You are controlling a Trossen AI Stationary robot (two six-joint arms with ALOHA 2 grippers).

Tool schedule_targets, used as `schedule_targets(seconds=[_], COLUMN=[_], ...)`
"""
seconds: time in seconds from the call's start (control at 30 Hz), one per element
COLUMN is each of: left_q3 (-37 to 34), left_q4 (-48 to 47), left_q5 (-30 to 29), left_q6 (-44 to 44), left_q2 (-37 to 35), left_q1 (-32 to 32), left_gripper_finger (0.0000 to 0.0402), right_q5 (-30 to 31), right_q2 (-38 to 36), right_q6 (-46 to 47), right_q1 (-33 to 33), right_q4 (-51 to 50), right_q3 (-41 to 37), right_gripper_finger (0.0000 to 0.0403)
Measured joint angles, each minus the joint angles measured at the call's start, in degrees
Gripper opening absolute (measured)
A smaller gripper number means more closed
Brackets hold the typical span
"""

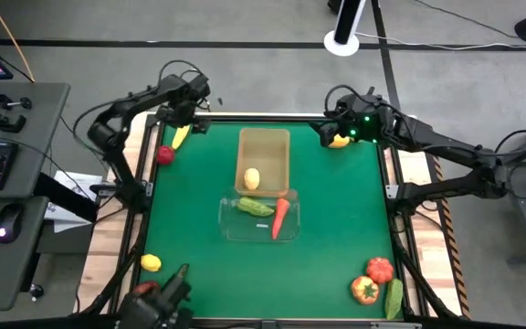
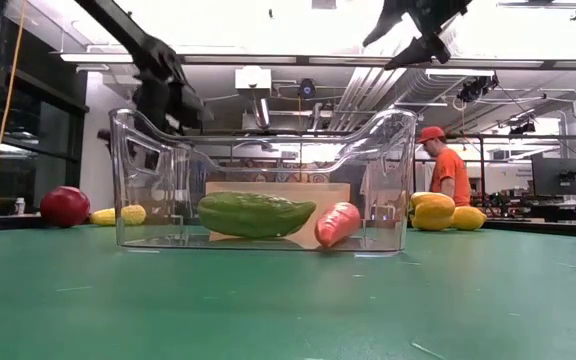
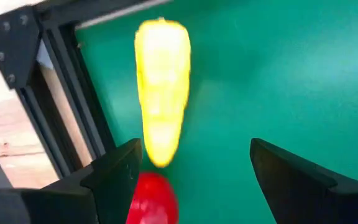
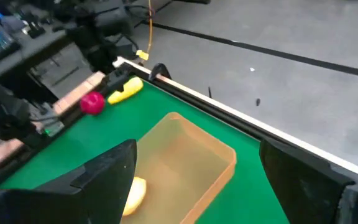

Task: Sort produce into baskets
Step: Put the yellow corn into the transparent bin

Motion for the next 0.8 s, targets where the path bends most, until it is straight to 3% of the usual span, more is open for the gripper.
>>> schedule_targets(seconds=[0.2,0.43,0.8], left_q3=[7.8,14.5,14.7], left_q4=[-0.2,-4.9,-10.4], left_q5=[-4.6,-3.9,-3.9], left_q6=[2.2,5.0,4.7], left_q2=[9.9,18.4,20.1], left_q1=[2.5,3.9,4.2], left_gripper_finger=[0.0286,0.0286,0.0286], right_q5=[-0.2,-4.3,-4.3], right_q2=[3.1,5.9,7.2], right_q6=[-1.8,-1.9,-4.5], right_q1=[-1.0,-0.9,-0.9], right_q4=[0.0,-0.3,-0.6], right_q3=[0.0,0.0,0.0], right_gripper_finger=[0.0332,0.0332,0.0332])
